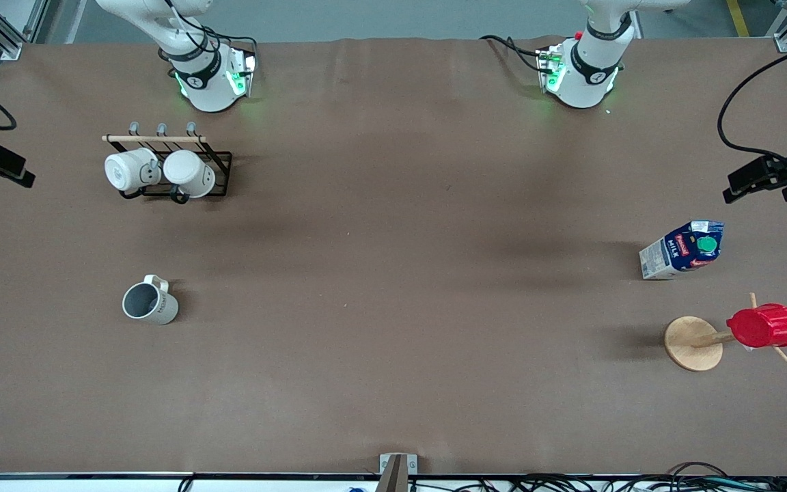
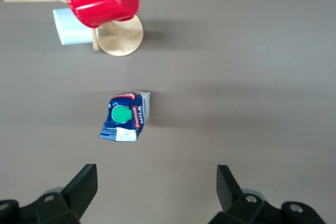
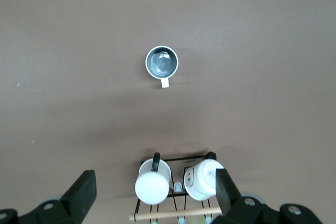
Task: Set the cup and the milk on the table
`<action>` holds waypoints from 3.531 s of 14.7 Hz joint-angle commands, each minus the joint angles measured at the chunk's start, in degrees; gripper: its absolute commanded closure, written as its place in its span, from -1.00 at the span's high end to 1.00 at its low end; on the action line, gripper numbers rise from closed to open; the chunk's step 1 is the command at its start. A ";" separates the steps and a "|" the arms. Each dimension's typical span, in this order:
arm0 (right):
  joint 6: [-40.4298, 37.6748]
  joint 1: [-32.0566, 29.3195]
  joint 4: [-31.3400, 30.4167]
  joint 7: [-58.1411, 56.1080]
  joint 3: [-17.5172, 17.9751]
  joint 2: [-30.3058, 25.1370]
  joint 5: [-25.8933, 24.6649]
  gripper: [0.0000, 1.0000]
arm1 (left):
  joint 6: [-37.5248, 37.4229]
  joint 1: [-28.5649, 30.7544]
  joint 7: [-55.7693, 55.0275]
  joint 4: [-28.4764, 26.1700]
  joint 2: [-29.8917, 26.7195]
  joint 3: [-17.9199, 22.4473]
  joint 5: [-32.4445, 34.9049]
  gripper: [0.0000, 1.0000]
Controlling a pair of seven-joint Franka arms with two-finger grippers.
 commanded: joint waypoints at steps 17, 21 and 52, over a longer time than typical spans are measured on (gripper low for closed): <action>46.87 -2.06 -18.83 -18.93 -0.15 23.30 0.42 1.00 | 29.55 1.76 3.38 -20.71 8.69 4.28 0.71 1.00; 54.24 -2.41 -23.39 -20.07 -0.15 24.27 0.42 1.00 | 32.03 2.11 3.47 -23.62 8.69 4.28 0.71 1.00; 32.55 9.00 -11.28 30.42 27.07 21.44 -10.54 -1.00 | 22.09 2.81 8.04 -11.15 8.08 -7.13 0.89 -0.95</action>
